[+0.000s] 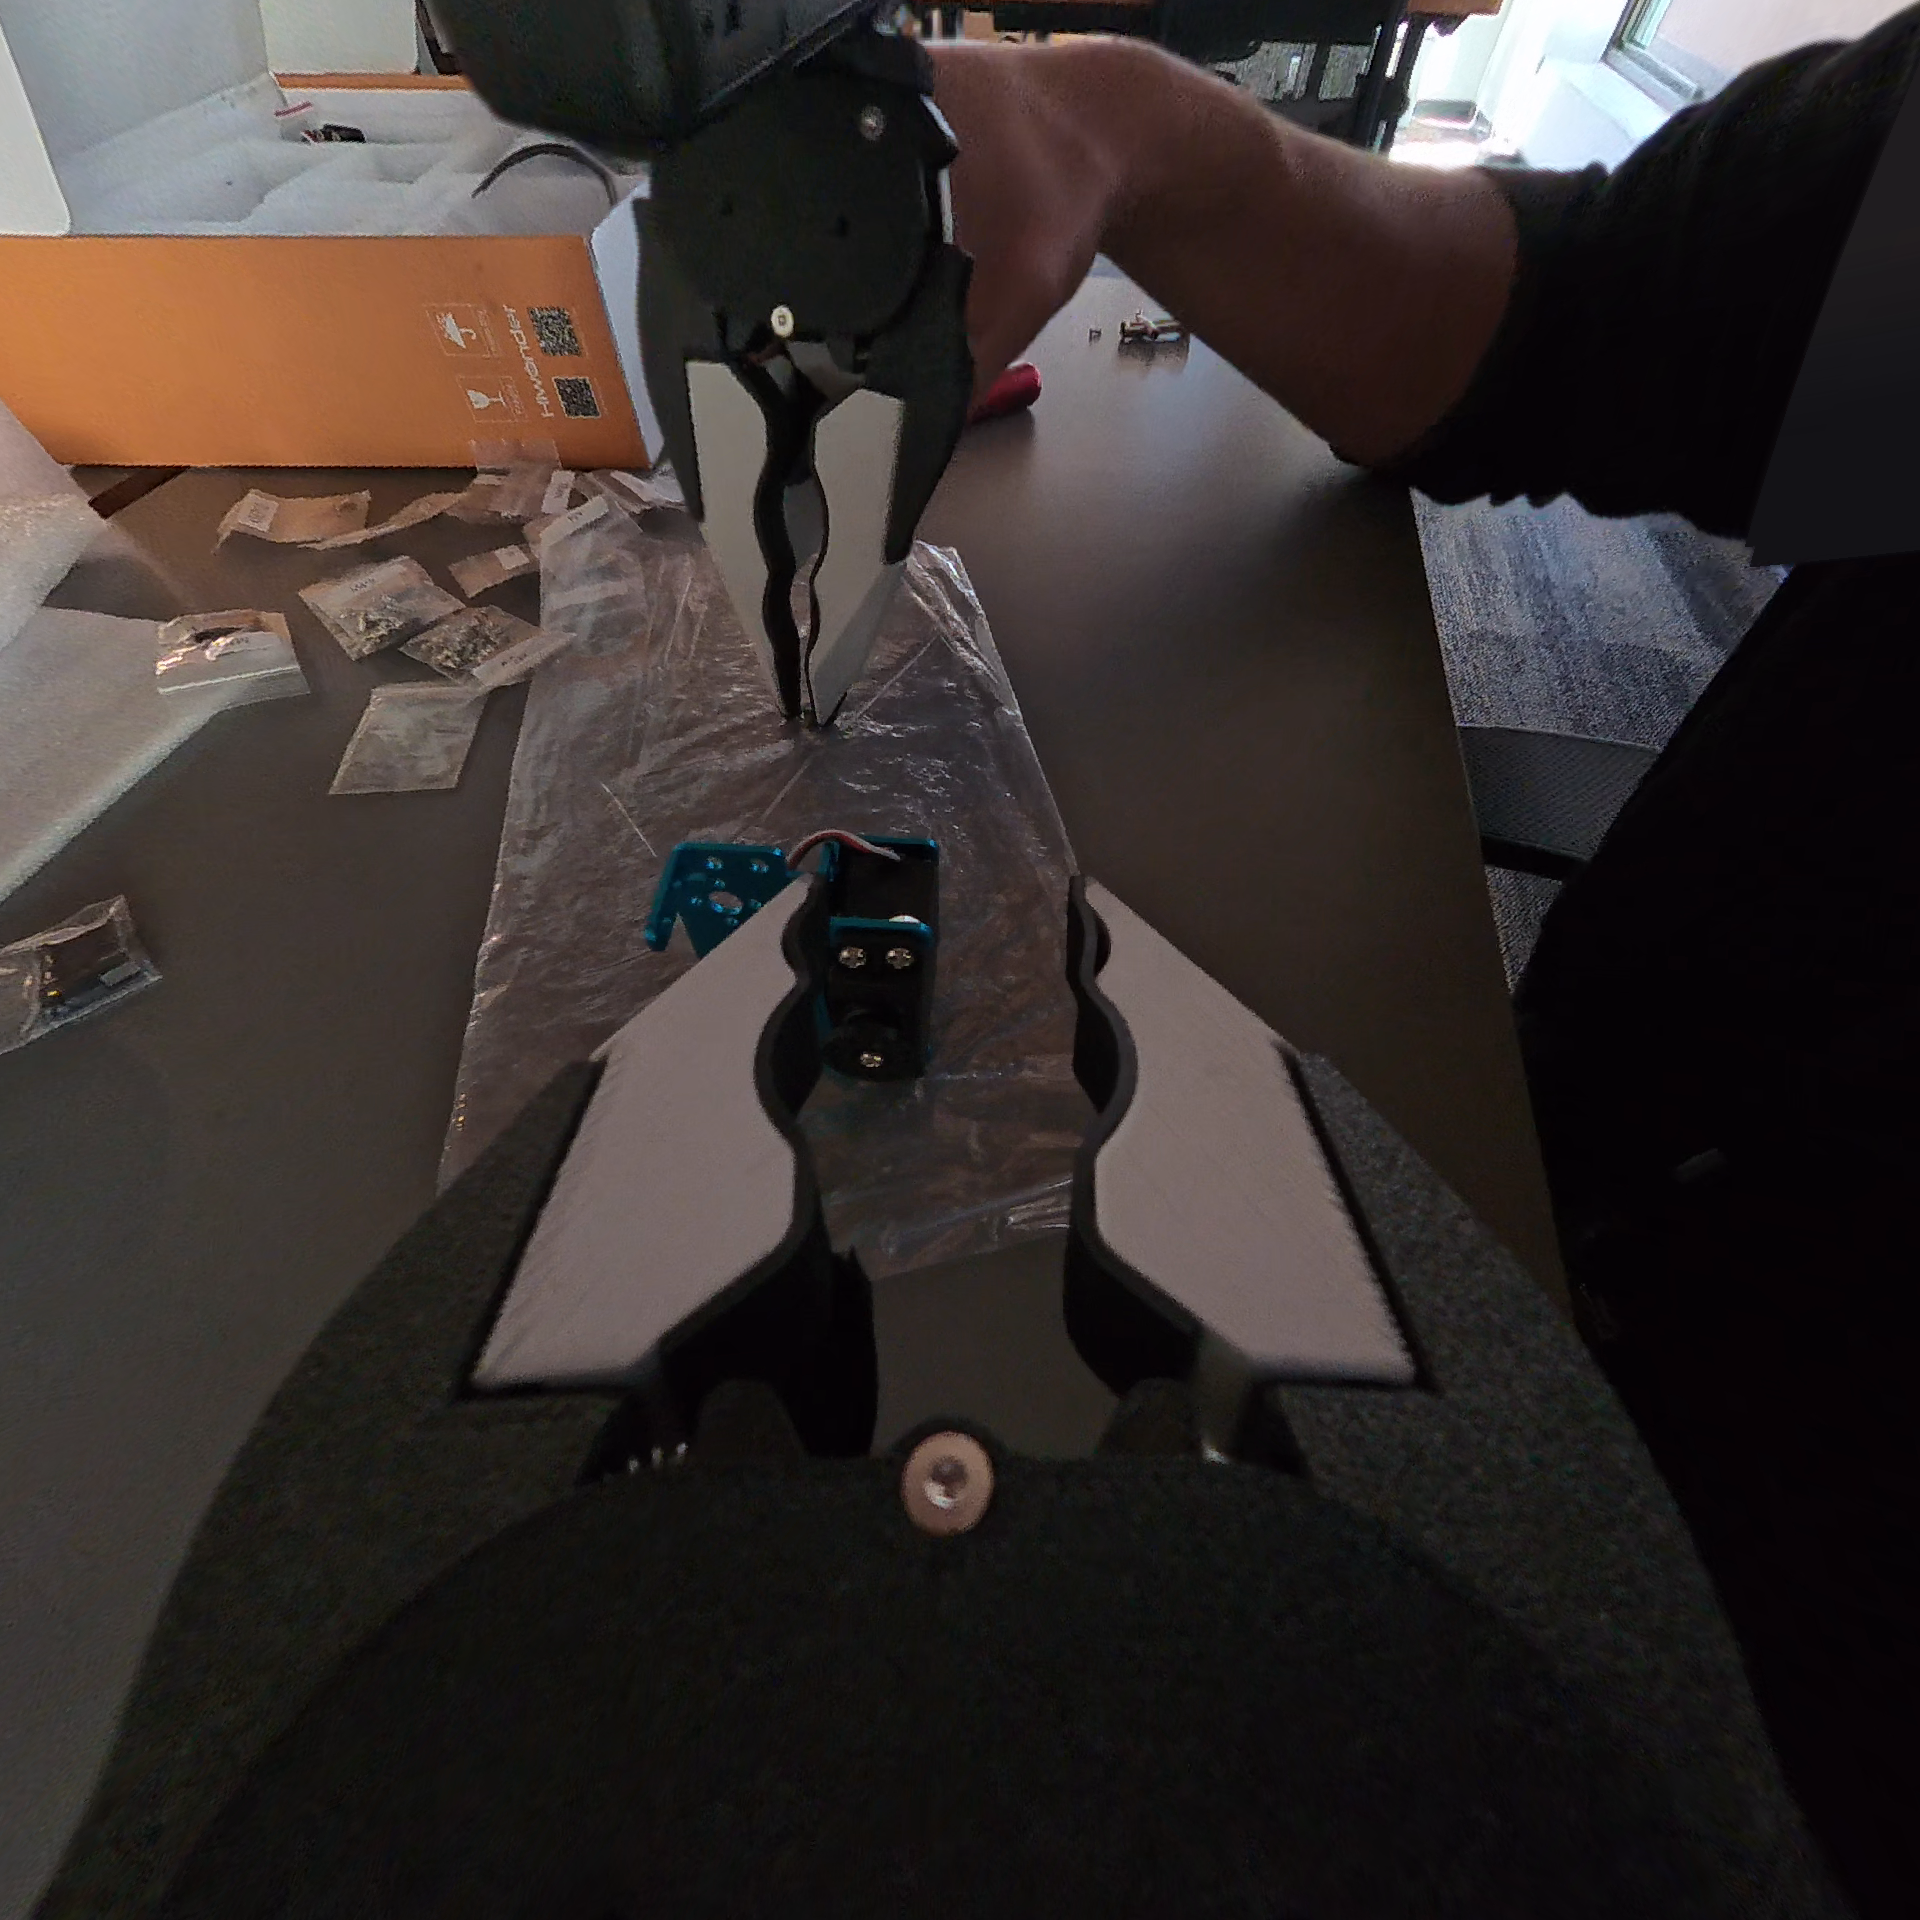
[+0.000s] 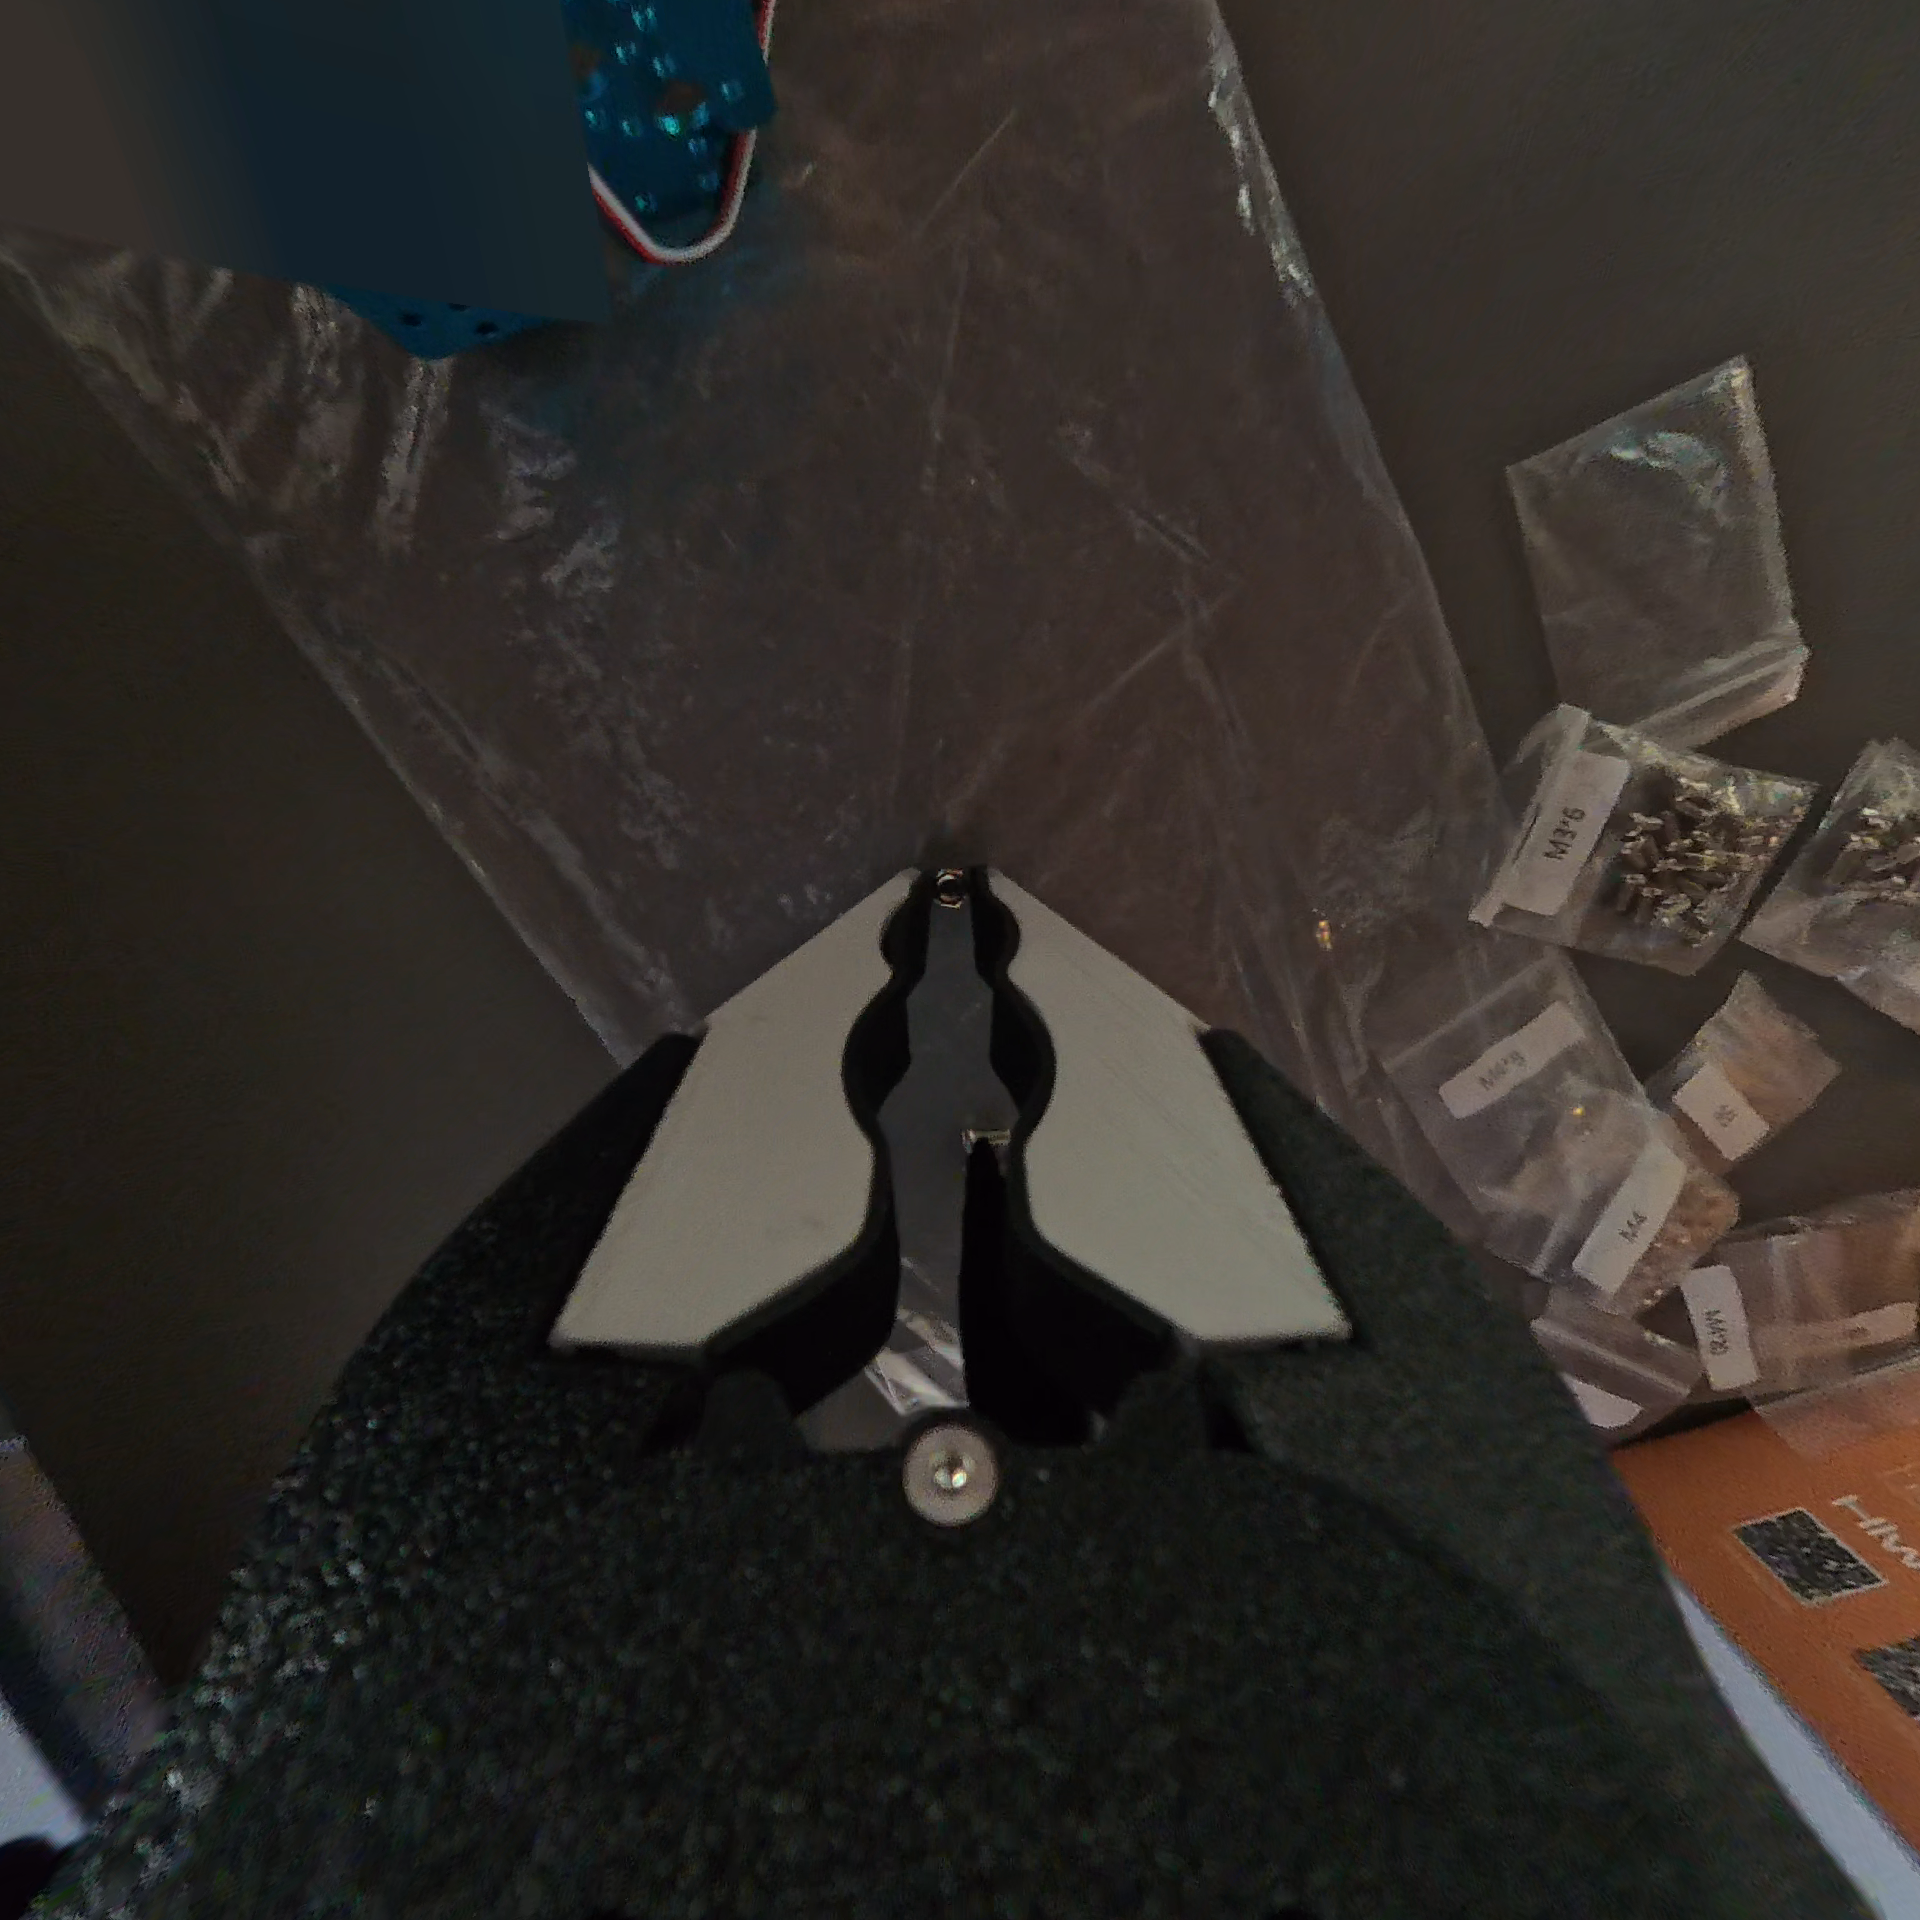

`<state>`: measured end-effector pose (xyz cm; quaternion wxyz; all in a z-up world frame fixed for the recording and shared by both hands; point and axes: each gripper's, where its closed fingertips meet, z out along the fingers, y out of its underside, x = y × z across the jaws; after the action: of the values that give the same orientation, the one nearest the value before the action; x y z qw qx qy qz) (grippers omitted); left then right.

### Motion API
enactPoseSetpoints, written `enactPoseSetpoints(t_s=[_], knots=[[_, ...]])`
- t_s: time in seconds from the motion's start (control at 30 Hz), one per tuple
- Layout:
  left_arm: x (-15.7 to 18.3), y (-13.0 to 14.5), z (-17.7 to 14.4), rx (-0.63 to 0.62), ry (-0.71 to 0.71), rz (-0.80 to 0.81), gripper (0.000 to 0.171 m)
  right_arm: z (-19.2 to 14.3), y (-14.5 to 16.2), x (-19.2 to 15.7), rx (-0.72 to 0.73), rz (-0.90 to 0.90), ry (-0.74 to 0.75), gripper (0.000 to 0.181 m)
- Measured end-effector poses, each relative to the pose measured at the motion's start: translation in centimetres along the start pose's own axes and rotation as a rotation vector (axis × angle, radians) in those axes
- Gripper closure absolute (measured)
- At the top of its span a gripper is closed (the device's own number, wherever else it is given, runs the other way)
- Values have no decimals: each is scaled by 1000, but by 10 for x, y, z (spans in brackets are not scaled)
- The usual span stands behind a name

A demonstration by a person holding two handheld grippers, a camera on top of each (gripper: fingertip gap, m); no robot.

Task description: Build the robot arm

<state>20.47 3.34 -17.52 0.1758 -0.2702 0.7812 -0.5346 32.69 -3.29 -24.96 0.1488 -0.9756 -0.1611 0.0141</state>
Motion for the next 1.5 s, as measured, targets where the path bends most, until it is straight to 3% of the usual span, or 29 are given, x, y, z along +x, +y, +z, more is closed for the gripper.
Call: enactPoseSetpoints(t_s=[0.13,0.27,0.4,0.57,0.67,0.9,1.5], knots=[[0,-1,-2,4,-8,7,127,0,0,0,-98,-57,-12,175],[-3,-1,-4,-1,-24,-2,126,-2,-6,-2,-44,-83,-6,175],[-10,11,-1,-56,-36,-34,127,-18,-32,-9,140,-114,-6,175],[-4,18,-1,-101,30,-66,125,-52,-99,-45,494,-188,-113,175],[-2,17,-3,-102,38,-46,130,-52,-122,-66,572,-217,-183,175],[6,17,1,-99,47,-12,131,-25,-126,-71,526,-263,-158,175],[0,17,3,-87,15,-8,135,-24,-126,-70,536,-387,-89,177]])
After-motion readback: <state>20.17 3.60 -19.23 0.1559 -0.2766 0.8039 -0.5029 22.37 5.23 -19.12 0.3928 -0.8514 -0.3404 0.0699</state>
